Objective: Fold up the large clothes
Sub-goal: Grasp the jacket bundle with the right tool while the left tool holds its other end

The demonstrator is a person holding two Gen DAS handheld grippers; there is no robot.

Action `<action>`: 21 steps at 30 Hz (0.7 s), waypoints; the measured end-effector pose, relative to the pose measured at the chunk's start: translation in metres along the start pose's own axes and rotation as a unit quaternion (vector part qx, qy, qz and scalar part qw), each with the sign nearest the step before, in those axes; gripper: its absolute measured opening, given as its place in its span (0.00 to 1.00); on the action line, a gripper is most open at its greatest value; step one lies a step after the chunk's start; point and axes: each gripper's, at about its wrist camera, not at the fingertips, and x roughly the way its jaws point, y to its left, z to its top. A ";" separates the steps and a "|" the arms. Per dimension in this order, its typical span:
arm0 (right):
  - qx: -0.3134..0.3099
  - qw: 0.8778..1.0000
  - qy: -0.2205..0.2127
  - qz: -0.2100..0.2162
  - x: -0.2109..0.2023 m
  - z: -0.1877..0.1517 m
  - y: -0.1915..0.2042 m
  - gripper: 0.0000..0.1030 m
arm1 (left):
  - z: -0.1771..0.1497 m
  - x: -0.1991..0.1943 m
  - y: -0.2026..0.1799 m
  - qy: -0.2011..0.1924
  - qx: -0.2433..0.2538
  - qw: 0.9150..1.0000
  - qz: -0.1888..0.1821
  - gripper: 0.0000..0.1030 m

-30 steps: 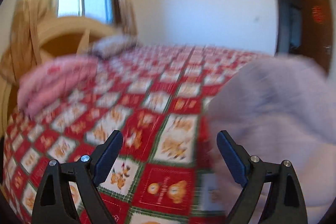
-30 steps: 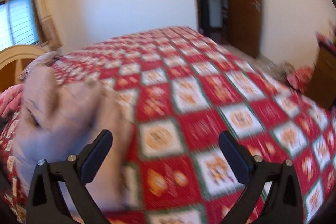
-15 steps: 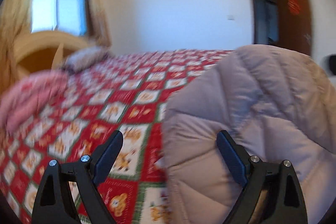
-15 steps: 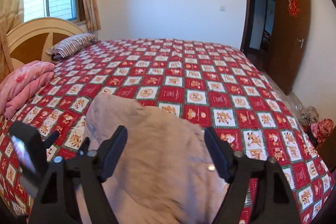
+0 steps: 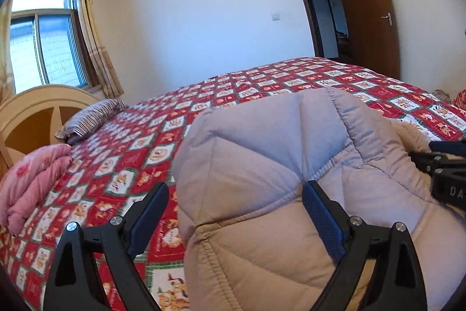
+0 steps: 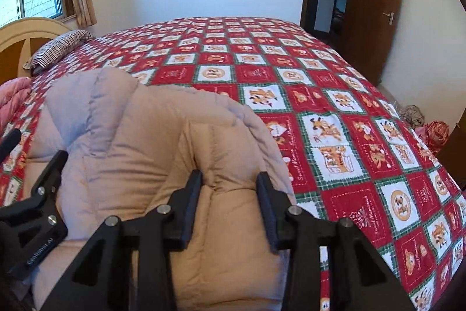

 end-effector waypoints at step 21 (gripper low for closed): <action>0.028 0.999 0.023 0.011 0.035 -0.020 -0.018 0.41 | -0.009 0.040 -0.014 0.062 -0.013 0.997 -0.045 0.97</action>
